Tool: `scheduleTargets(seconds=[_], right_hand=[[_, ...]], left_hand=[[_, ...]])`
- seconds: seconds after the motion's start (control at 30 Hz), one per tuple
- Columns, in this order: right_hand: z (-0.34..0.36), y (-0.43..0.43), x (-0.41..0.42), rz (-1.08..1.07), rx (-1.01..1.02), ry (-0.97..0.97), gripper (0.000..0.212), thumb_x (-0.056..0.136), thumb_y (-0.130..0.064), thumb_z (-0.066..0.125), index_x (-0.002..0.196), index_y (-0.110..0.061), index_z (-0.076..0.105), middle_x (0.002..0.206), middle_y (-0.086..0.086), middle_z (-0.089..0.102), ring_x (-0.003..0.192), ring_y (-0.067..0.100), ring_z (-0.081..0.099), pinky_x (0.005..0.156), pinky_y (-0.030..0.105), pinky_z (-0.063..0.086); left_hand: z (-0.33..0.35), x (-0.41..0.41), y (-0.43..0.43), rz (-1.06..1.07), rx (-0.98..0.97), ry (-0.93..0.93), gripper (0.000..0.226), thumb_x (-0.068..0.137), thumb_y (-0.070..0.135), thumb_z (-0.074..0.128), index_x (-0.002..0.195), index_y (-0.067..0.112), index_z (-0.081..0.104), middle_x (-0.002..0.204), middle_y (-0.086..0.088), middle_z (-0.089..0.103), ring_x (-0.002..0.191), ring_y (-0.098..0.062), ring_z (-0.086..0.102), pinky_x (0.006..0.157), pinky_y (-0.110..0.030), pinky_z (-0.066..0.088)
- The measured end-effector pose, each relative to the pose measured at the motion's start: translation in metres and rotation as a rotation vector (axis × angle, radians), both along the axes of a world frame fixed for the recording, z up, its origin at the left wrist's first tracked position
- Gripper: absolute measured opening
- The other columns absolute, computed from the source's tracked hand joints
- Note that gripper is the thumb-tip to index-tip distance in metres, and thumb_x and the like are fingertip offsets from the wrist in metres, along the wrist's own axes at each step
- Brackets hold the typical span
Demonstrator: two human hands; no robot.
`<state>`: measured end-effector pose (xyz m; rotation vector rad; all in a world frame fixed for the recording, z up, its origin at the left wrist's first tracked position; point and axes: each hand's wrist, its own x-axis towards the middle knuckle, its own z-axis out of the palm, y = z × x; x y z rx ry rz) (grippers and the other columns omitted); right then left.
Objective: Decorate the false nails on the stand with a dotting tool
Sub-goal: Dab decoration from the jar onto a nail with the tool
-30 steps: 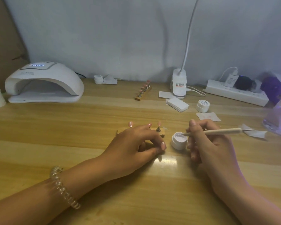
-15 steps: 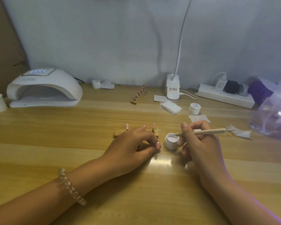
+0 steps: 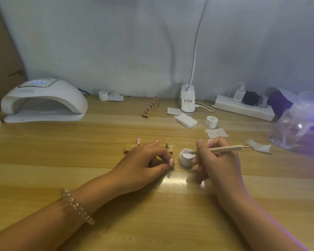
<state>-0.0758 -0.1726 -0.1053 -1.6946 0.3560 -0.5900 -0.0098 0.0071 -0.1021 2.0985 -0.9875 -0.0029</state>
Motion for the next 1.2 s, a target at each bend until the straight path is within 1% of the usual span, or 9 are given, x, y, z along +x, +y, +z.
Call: scheduleTargets(seconds=[0.07, 0.17, 0.4, 0.5, 0.6, 0.73, 0.9, 1.07, 1.2], right_hand=[[-0.0005, 0.0001, -0.0001, -0.004, 0.026, 0.007, 0.027, 0.089, -0.019, 0.067, 0.069, -0.014, 0.049, 0.056, 0.009, 0.067, 0.042, 0.016, 0.055, 0.053, 0.035, 0.046], [-0.0005, 0.0006, -0.0005, 0.003, 0.045, 0.006, 0.03, 0.086, -0.017, 0.067, 0.063, -0.019, 0.048, 0.057, 0.012, 0.066, 0.043, 0.017, 0.054, 0.053, 0.035, 0.044], [0.0, 0.0007, 0.0006, -0.002, -0.005, 0.007, 0.032, 0.083, -0.019, 0.067, 0.057, -0.026, 0.049, 0.049, 0.002, 0.058, 0.042, 0.01, 0.05, 0.053, 0.029, 0.038], [-0.0008, -0.0003, 0.0012, -0.001, -0.032, 0.011, 0.032, 0.082, -0.017, 0.066, 0.057, -0.025, 0.047, 0.047, 0.0, 0.055, 0.041, 0.007, 0.048, 0.049, 0.022, 0.036], [-0.0016, -0.0009, 0.0023, -0.006, -0.03, 0.01, 0.03, 0.081, -0.017, 0.066, 0.057, -0.024, 0.048, 0.047, 0.0, 0.055, 0.041, 0.007, 0.048, 0.043, 0.016, 0.036], [-0.0032, -0.0015, 0.0021, -0.008, -0.049, 0.013, 0.03, 0.084, -0.021, 0.067, 0.06, -0.024, 0.048, 0.051, 0.0, 0.057, 0.047, 0.01, 0.049, 0.05, 0.026, 0.039], [-0.0042, -0.0012, 0.002, -0.013, -0.111, 0.026, 0.029, 0.087, -0.027, 0.067, 0.065, -0.023, 0.049, 0.056, 0.003, 0.058, 0.052, 0.013, 0.05, 0.056, 0.031, 0.039], [-0.0033, -0.0017, 0.0011, -0.027, -0.086, 0.021, 0.031, 0.088, -0.028, 0.067, 0.066, -0.022, 0.048, 0.053, 0.001, 0.057, 0.046, 0.011, 0.05, 0.055, 0.031, 0.039], [-0.0027, -0.0001, 0.0012, -0.034, -0.072, 0.017, 0.031, 0.09, -0.026, 0.067, 0.066, -0.02, 0.047, 0.052, 0.0, 0.056, 0.044, 0.01, 0.049, 0.05, 0.028, 0.038]], left_hand=[[-0.0016, -0.0002, -0.0002, 0.01, -0.011, -0.01, 0.01, 0.088, 0.018, 0.073, 0.088, 0.027, 0.07, 0.07, 0.024, 0.06, 0.059, -0.009, 0.054, 0.119, -0.019, 0.022], [-0.0035, -0.0008, 0.0004, 0.021, -0.012, -0.033, 0.009, 0.088, 0.017, 0.073, 0.087, 0.026, 0.07, 0.064, 0.015, 0.054, 0.058, -0.009, 0.052, 0.118, -0.018, 0.022], [-0.0032, 0.003, 0.0026, -0.003, 0.004, -0.048, 0.003, 0.088, 0.019, 0.073, 0.089, 0.022, 0.072, 0.071, 0.012, 0.058, 0.058, -0.012, 0.052, 0.119, -0.019, 0.022], [-0.0035, 0.0049, 0.0041, -0.019, 0.016, -0.045, 0.003, 0.088, 0.02, 0.073, 0.09, 0.022, 0.073, 0.078, -0.004, 0.064, 0.058, -0.017, 0.052, 0.12, -0.023, 0.023], [-0.0041, 0.0064, 0.0044, -0.031, 0.007, -0.038, 0.003, 0.088, 0.019, 0.074, 0.089, 0.022, 0.073, 0.069, -0.002, 0.061, 0.054, -0.012, 0.047, 0.12, -0.021, 0.02], [-0.0033, 0.0075, 0.0057, -0.05, 0.015, -0.045, 0.004, 0.088, 0.021, 0.073, 0.09, 0.024, 0.072, 0.077, -0.012, 0.066, 0.058, -0.017, 0.05, 0.118, -0.019, 0.021], [-0.0024, 0.0049, 0.0055, -0.037, -0.012, -0.046, 0.005, 0.086, 0.017, 0.075, 0.089, 0.021, 0.074, 0.065, 0.011, 0.053, 0.055, -0.01, 0.048, 0.116, -0.013, 0.019], [-0.0016, 0.0016, 0.0053, -0.015, 0.006, -0.074, 0.005, 0.087, 0.017, 0.074, 0.09, 0.021, 0.074, 0.069, 0.0, 0.057, 0.057, -0.016, 0.048, 0.116, -0.013, 0.02], [-0.0001, -0.0002, 0.0053, -0.009, -0.002, -0.068, 0.005, 0.088, 0.016, 0.073, 0.09, 0.02, 0.074, 0.063, 0.014, 0.052, 0.055, -0.011, 0.047, 0.114, -0.007, 0.016]])
